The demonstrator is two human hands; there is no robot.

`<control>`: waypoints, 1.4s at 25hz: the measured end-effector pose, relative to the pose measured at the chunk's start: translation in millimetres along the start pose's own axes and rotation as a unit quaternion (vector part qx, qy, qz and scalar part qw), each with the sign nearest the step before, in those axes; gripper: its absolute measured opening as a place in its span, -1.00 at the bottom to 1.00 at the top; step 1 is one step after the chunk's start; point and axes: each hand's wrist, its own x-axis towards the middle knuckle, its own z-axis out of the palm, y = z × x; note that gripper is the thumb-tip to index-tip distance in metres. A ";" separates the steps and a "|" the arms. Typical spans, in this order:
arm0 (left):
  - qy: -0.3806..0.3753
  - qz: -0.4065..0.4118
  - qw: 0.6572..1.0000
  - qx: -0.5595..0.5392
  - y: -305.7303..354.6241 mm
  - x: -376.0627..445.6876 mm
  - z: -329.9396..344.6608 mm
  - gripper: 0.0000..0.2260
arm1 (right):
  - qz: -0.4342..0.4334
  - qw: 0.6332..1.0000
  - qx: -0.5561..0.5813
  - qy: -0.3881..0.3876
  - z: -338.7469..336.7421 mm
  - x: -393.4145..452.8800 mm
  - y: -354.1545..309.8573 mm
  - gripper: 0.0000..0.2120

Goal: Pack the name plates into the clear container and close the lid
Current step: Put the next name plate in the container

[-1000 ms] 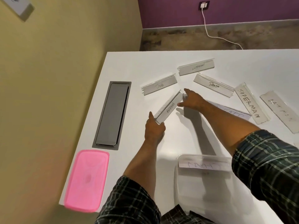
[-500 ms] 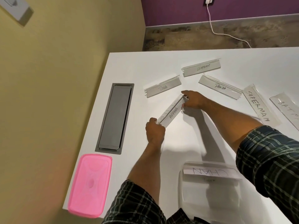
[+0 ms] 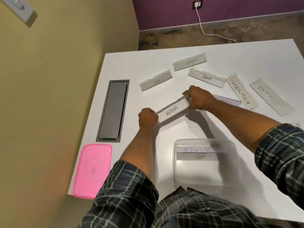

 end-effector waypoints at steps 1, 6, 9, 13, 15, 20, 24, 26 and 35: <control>-0.010 0.018 1.000 0.014 2.7 -5.4 -6.7 -0.74 | -0.012 1.000 -0.010 0.011 -2.3 -14.3 1.9 -0.31; -0.061 0.051 0.997 0.020 12.8 -31.5 -25.8 -0.79 | -0.068 0.991 -0.099 0.056 -18.4 -87.7 14.9 -0.34; -0.153 0.072 0.986 -0.015 17.4 -52.4 -27.1 -0.78 | -0.125 0.982 -0.132 0.060 -29.0 -125.7 26.4 -0.35; -0.273 0.126 0.953 0.036 27.6 -74.3 -21.3 -0.81 | -0.129 0.992 -0.012 0.014 -32.8 -174.0 43.4 -0.43; -0.318 0.123 0.938 0.064 32.1 -82.3 -12.3 -0.83 | -0.110 0.993 0.033 -0.010 -28.7 -193.9 52.1 -0.48; -0.381 0.115 0.904 0.159 31.7 -93.6 13.7 -0.86 | -0.101 0.990 0.091 -0.026 -9.1 -225.8 64.7 -0.50; -0.386 0.162 0.858 0.297 29.9 -100.0 39.1 -0.78 | -0.093 0.992 0.084 -0.031 14.5 -240.3 59.3 -0.48; -0.353 0.201 0.841 0.357 29.5 -105.4 50.5 -0.76 | -0.084 0.994 0.068 -0.032 25.7 -243.9 53.1 -0.47; -0.210 0.364 0.713 0.561 -12.2 -138.5 90.2 -0.79 | -0.083 0.995 -0.022 -0.050 71.2 -252.4 32.2 -0.52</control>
